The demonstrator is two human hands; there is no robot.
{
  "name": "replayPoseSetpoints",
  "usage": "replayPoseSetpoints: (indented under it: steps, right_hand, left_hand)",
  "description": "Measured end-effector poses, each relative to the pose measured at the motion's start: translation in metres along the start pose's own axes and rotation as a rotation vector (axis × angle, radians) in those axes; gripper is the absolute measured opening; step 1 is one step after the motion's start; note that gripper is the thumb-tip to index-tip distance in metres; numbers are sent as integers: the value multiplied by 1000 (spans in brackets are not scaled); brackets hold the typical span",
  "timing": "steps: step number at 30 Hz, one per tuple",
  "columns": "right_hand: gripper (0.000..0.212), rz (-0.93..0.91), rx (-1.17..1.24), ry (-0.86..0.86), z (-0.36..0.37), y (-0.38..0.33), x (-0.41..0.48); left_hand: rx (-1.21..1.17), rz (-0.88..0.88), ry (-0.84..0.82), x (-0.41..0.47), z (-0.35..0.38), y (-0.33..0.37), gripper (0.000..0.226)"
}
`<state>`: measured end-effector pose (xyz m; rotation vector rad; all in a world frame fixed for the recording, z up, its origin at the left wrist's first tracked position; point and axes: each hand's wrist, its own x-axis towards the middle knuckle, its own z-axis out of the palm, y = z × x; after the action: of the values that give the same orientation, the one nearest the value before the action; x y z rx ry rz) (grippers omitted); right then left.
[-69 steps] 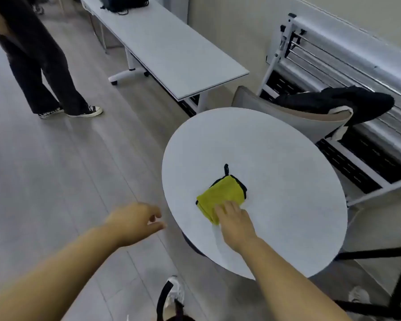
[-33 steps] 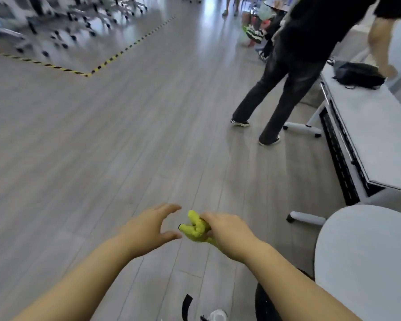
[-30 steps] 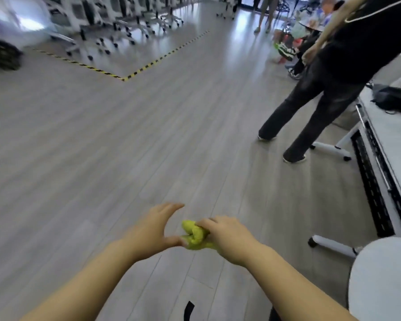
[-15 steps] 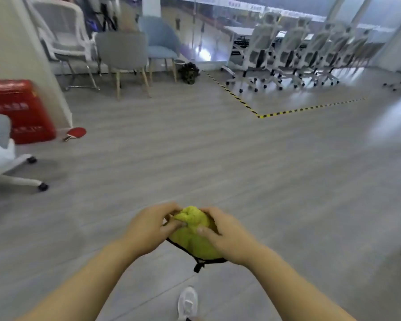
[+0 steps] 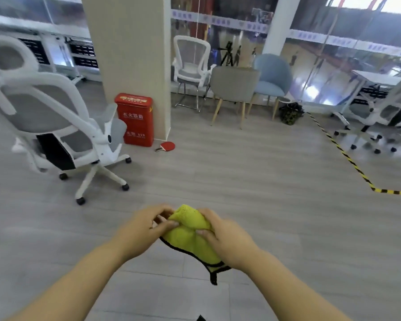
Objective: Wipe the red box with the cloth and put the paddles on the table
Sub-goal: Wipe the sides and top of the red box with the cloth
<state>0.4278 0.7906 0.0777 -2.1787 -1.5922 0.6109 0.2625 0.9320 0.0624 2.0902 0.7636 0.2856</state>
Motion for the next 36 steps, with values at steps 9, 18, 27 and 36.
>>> replayPoseSetpoints:
  steps: [9,18,27,36]
  right_hand:
    - [36,-78,-115,-73,-12,10,146]
    - [35,-75,-162,-66,-17,-13,299]
    - [34,-153,-141,-67,-28,-68,459]
    - [26,-347,-179,-117,-22,-116,615]
  left_hand:
    - [247,-235,107,52,-51,-60,12]
    - [292,-338,187,141,-141,-130,12]
    - [296,-374,276,237,-262,-177,8]
    - [260,-470,459,303,-358,-229,8]
